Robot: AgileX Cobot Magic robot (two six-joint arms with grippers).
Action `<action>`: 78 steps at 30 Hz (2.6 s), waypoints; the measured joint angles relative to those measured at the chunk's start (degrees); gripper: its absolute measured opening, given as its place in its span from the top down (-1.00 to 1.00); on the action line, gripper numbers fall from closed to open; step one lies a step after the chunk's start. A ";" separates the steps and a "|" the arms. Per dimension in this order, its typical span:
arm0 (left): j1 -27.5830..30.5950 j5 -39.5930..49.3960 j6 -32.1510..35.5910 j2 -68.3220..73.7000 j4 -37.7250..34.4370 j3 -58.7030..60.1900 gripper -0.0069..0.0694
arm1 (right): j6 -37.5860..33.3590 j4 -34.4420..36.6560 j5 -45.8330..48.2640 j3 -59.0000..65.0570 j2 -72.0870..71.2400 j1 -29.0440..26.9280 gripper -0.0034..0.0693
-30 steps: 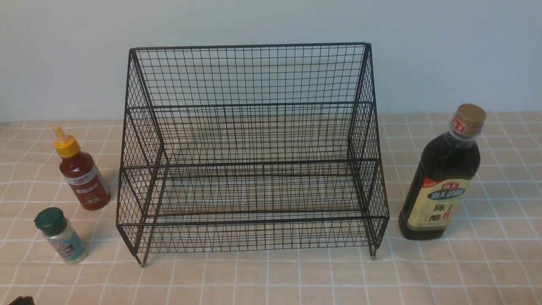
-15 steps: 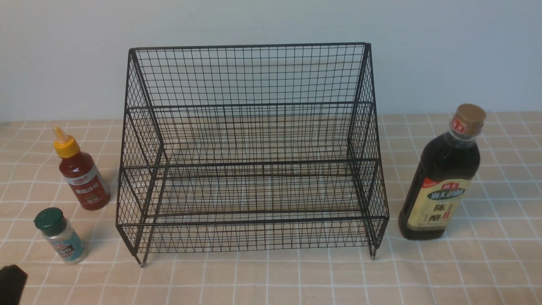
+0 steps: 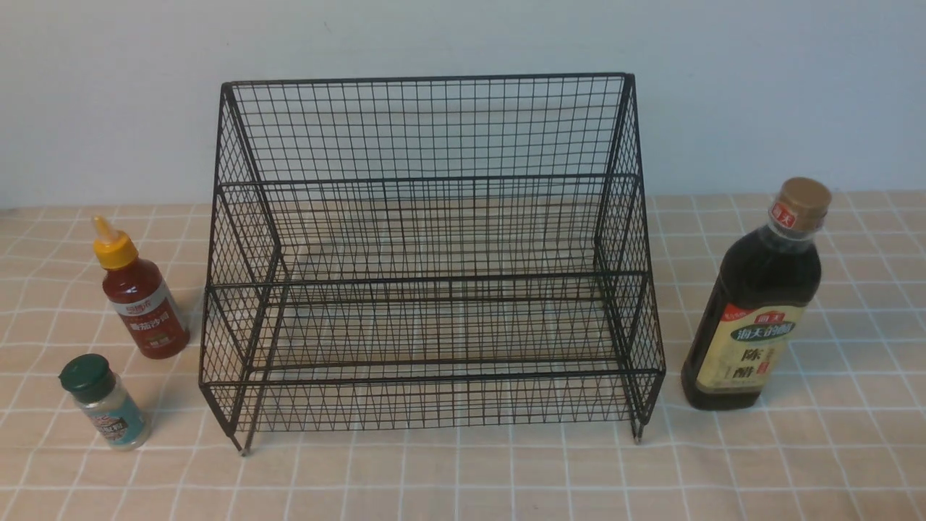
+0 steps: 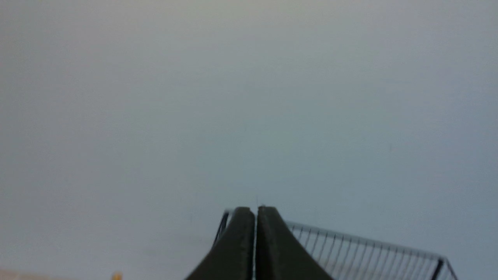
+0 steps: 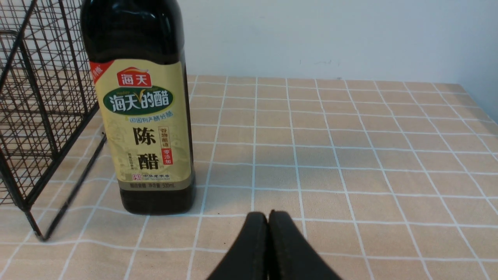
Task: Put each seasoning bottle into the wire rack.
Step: Use the left arm to grab the condiment bottle closest to it, then use the left arm to put the condiment bottle back on the shelf
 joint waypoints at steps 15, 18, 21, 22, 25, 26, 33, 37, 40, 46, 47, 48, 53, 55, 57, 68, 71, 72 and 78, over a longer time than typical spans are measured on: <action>4.47 56.04 2.16 51.85 14.33 -34.13 0.80 | 0.00 0.00 0.00 0.00 0.00 0.00 0.95; 9.02 56.05 2.86 58.07 13.37 -37.00 0.80 | 0.00 0.00 0.00 0.00 0.00 0.00 0.95; 12.82 55.72 3.23 63.08 11.54 -38.67 0.80 | 0.00 0.00 0.00 0.00 0.00 0.00 0.95; 13.40 55.48 3.23 64.16 11.43 -38.80 0.80 | 0.00 0.00 0.00 0.00 0.00 0.00 0.95; 14.17 52.52 4.08 67.65 11.49 -38.89 0.79 | 0.00 0.00 0.00 0.00 0.00 0.00 0.95; 14.17 51.34 4.52 68.47 11.54 -38.94 0.78 | 0.00 0.00 0.00 0.00 0.00 0.00 0.95; 14.17 43.87 12.44 74.28 11.34 -38.96 0.33 | 0.00 0.00 0.00 0.00 0.00 0.00 0.95; 14.17 42.60 13.18 77.65 11.17 -39.07 -0.14 | 0.00 0.00 0.00 0.00 0.00 0.00 0.95; 14.17 42.09 13.25 80.41 11.10 -39.07 -0.47 | 0.00 0.00 0.00 0.00 0.00 0.00 0.95; 14.17 39.36 13.32 83.35 10.64 -39.07 -0.70 | 0.00 0.00 0.00 0.00 0.00 0.00 0.95; 14.17 39.19 13.32 83.46 10.32 -39.07 -0.70 | 0.00 0.00 0.00 0.00 0.00 0.00 0.95; 14.17 39.12 13.32 83.45 10.24 -39.07 -0.70 | 0.00 0.00 0.00 0.00 0.00 0.00 0.95; 14.17 38.99 13.32 84.87 9.86 -39.25 -0.63 | 0.00 0.00 0.00 0.00 0.00 0.00 0.95; 14.17 39.19 13.32 85.97 9.86 -39.25 -0.56 | 0.00 0.00 0.00 0.00 0.00 0.00 0.95; 14.17 39.42 13.32 86.84 9.84 -39.25 -0.43 | 0.00 0.00 0.00 0.00 0.00 0.00 0.95; 14.12 50.51 12.66 86.59 9.84 -43.33 -0.03 | 0.00 0.00 0.00 0.00 0.00 0.00 0.95; 14.12 54.50 11.66 83.82 9.89 -49.00 -0.03 | 0.00 0.00 0.00 0.00 0.00 0.00 0.95; 14.12 54.50 11.66 83.82 9.89 -49.34 -0.03 | 0.00 0.00 0.00 0.00 0.00 0.00 0.95; 10.23 55.35 8.61 73.22 9.63 -55.73 -0.03 | 0.00 0.00 0.00 0.00 0.00 0.00 0.95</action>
